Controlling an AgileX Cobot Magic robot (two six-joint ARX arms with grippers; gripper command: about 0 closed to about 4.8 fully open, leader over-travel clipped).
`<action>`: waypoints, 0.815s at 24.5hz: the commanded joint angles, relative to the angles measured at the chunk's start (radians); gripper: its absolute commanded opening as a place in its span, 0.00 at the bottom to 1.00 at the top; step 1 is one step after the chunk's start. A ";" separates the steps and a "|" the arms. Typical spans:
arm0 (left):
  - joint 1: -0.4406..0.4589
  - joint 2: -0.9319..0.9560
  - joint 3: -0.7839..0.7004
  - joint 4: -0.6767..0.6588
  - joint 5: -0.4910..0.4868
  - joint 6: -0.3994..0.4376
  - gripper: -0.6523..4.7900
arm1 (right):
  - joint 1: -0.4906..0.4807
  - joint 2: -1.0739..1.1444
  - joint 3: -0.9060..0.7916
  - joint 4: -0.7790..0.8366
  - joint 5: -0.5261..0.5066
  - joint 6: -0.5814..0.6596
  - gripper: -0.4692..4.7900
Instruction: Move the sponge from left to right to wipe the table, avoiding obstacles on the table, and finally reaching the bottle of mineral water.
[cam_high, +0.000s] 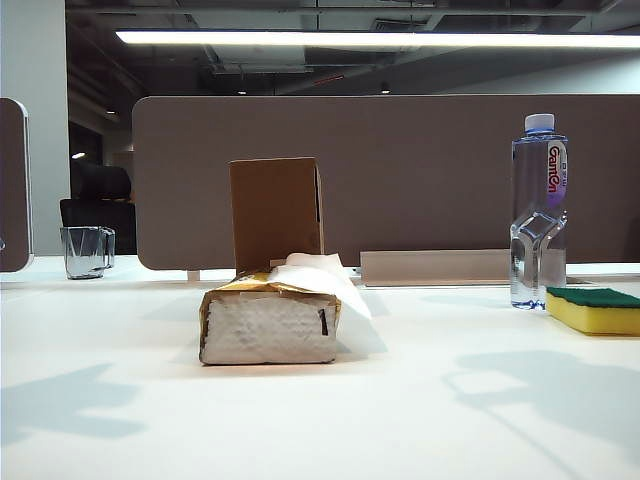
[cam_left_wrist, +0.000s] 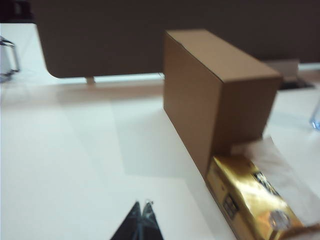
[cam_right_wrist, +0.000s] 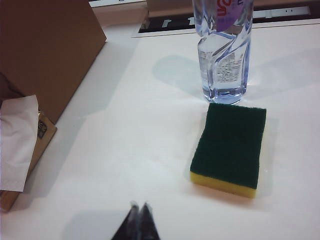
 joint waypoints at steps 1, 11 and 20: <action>0.086 0.000 0.002 0.018 0.093 -0.048 0.11 | 0.000 -0.002 -0.004 0.011 -0.004 -0.003 0.08; 0.140 0.000 0.001 -0.029 0.058 -0.043 0.11 | 0.000 -0.102 -0.075 0.064 0.056 0.006 0.08; 0.140 -0.004 -0.035 -0.005 0.058 -0.035 0.11 | 0.001 -0.275 -0.192 0.085 0.075 0.036 0.08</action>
